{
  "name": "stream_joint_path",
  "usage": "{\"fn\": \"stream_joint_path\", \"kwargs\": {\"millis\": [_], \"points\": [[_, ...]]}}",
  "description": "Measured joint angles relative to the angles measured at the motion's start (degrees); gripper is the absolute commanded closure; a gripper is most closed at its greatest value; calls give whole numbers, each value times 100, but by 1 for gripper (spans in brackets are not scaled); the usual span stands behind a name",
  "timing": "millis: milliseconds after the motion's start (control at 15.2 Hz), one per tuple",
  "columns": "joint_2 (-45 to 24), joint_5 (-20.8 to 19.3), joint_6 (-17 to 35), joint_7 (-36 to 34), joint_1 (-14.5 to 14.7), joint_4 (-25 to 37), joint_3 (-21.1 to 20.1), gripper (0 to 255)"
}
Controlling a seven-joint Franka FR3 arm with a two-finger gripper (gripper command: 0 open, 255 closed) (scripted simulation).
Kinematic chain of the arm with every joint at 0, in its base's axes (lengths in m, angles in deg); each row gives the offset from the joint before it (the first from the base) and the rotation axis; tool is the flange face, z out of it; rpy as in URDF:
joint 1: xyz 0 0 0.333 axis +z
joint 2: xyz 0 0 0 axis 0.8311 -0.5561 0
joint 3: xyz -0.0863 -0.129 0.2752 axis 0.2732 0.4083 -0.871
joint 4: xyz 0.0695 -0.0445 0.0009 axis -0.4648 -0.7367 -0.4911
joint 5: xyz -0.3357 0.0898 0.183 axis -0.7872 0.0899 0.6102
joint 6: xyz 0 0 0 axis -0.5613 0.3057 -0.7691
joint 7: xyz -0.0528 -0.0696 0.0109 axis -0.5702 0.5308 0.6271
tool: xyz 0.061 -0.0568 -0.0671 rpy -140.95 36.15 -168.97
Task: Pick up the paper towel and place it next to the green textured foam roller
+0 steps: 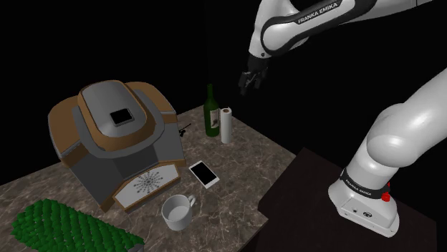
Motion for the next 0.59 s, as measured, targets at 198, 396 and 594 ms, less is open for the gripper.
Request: {"fn": "stream_joint_path", "kwargs": {"millis": [198, 396, 594], "points": [[-588, -64, 482, -55, -23, 115, -32, 0], [-1300, -164, 962, -151, -39, 356, -72, 0], [-1889, -264, 1368, -204, -61, 542, -66, 0]]}}
